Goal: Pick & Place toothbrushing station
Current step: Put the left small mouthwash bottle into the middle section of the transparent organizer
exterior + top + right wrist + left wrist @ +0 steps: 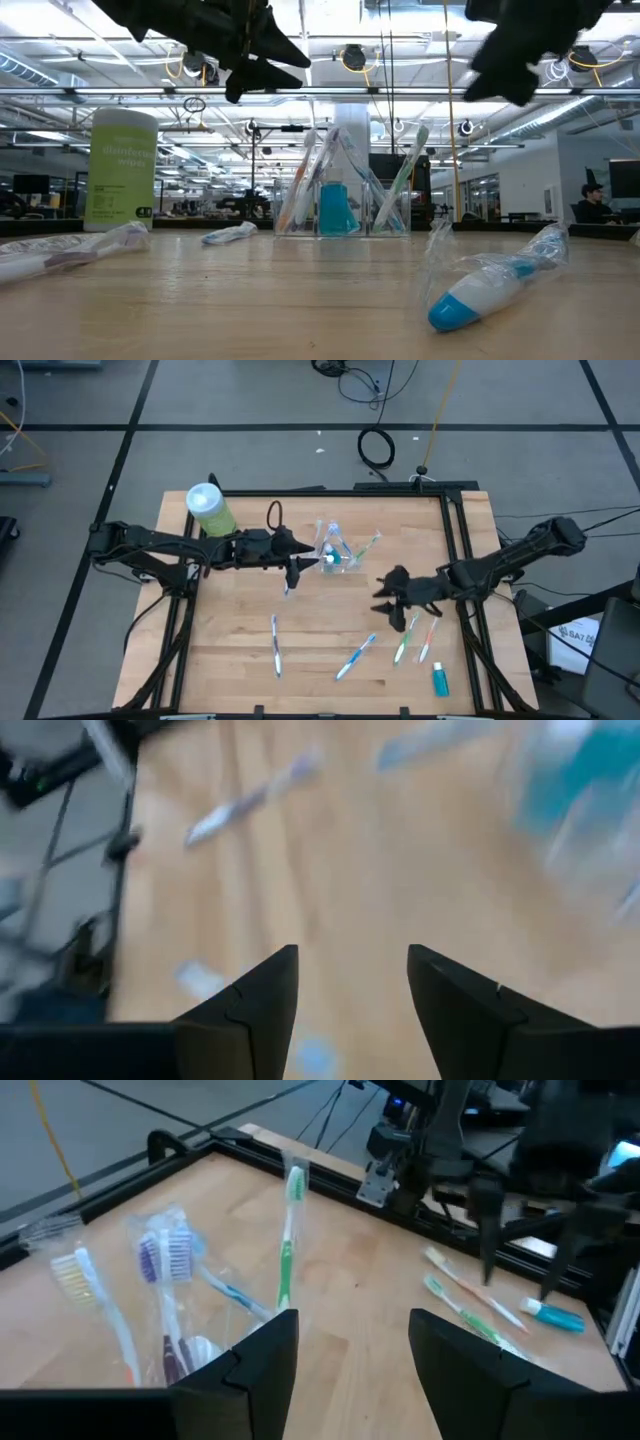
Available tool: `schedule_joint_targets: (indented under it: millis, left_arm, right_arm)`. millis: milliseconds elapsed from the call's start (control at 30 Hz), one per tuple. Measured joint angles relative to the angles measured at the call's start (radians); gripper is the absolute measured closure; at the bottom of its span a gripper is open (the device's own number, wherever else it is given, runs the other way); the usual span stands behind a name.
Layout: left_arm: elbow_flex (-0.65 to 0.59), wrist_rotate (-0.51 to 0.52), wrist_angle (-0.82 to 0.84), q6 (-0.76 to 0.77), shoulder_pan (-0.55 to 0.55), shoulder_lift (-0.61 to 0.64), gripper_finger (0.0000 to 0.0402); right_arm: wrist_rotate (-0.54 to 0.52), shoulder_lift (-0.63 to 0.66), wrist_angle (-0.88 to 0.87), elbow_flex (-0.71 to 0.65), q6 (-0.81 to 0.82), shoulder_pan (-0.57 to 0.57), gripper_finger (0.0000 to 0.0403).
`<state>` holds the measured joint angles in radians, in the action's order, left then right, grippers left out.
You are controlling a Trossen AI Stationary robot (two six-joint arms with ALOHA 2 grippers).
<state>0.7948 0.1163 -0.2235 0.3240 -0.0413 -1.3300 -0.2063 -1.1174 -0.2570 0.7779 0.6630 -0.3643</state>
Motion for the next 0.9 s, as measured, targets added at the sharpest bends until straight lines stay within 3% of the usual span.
schedule_joint_targets:
  millis: [300, 567, 900]
  left_arm:
    - [0.0, 0.046, -0.003, -0.004, 0.011, 0.0, 0.0206]
    - [0.0, 0.05, 0.031, -0.008, 0.011, 0.0, 0.0206]
    - [0.0, 0.073, 0.042, -0.041, 0.011, 0.0, 0.0206]
  right_arm:
    - [0.267, -0.172, -0.066, 0.097, 0.425, -0.175, 0.0223]
    - [0.524, -0.243, -0.197, 0.098, 0.946, -0.288, 0.0223]
    - [0.543, -0.25, -0.319, 0.098, 1.417, -0.425, 0.0223]
